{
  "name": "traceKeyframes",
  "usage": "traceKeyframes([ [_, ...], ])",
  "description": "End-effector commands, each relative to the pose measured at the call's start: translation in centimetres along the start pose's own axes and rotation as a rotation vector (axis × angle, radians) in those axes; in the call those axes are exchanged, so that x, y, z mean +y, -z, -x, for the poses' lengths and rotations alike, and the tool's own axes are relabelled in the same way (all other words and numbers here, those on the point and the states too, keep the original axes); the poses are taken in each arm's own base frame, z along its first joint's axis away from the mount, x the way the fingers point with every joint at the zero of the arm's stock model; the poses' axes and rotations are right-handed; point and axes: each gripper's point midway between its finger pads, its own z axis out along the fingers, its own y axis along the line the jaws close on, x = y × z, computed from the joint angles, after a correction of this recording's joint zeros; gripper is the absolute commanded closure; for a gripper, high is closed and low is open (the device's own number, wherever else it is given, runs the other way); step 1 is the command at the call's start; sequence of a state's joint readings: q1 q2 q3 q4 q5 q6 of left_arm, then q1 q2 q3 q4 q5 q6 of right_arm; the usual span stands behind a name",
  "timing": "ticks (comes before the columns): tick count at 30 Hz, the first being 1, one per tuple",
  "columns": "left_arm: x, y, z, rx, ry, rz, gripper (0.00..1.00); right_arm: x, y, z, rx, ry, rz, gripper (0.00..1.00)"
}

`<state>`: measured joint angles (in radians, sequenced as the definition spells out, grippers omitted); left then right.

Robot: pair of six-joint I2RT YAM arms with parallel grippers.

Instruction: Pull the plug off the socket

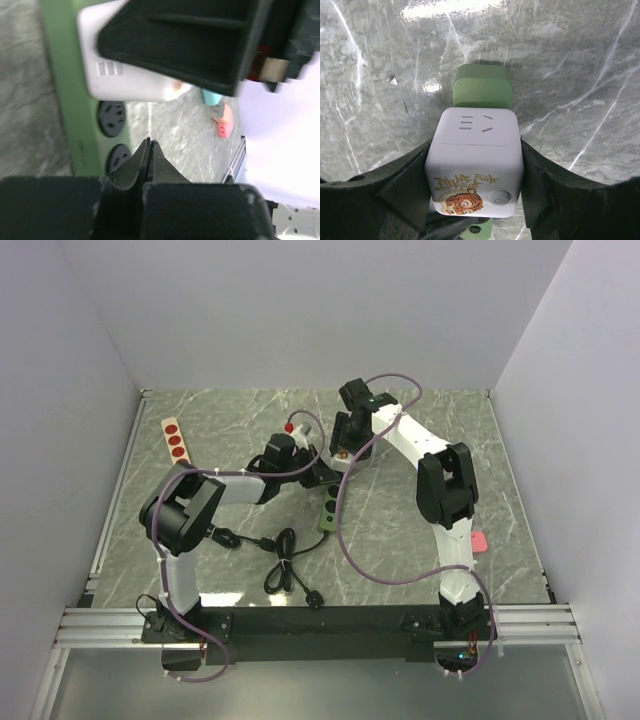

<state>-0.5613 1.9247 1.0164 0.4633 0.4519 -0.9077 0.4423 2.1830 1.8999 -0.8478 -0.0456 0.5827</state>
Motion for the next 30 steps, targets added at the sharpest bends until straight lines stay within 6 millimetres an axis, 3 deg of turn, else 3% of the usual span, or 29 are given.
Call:
traceKeyframes([
  [1, -5.0, 0.6, 1.5, -0.037, -0.096, -0.127, 0.99, 0.8, 1.9, 2.2, -0.074, 0.046, 0.028, 1.00],
  [2, -3.9, 0.0, 1.3, -0.031, -0.089, -0.087, 0.99, 0.9, 1.9, 2.2, -0.076, 0.045, 0.031, 1.00],
  [5, 1.9, -1.9, 0.0, 0.035, -0.013, 0.119, 0.99, 1.0, 2.0, 2.3, -0.075, 0.048, 0.032, 1.00],
  [7, 6.3, -2.8, -2.1, 0.121, 0.037, 0.266, 0.99, 1.1, 2.3, 2.4, -0.079, 0.045, 0.035, 1.00],
  [10, 10.9, -2.7, -4.8, 0.180, 0.108, 0.390, 0.99, 1.3, 3.1, 2.7, -0.093, 0.048, 0.043, 1.00],
  [13, 13.9, -1.7, -6.0, 0.195, 0.151, 0.458, 1.00, 1.5, 4.1, 3.1, -0.111, 0.050, 0.055, 1.00],
  [18, 16.4, -0.5, -7.1, 0.199, 0.198, 0.484, 1.00, 2.2, 6.8, 3.9, -0.149, 0.051, 0.082, 1.00],
  [25, 18.7, -0.1, -9.4, 0.242, 0.239, 0.490, 0.99, 3.7, 14.1, 6.8, -0.279, 0.020, 0.150, 1.00],
  [30, 18.6, -0.2, -9.3, 0.237, 0.225, 0.471, 0.99, 3.4, 15.8, 7.6, -0.309, 0.013, 0.155, 1.00],
])
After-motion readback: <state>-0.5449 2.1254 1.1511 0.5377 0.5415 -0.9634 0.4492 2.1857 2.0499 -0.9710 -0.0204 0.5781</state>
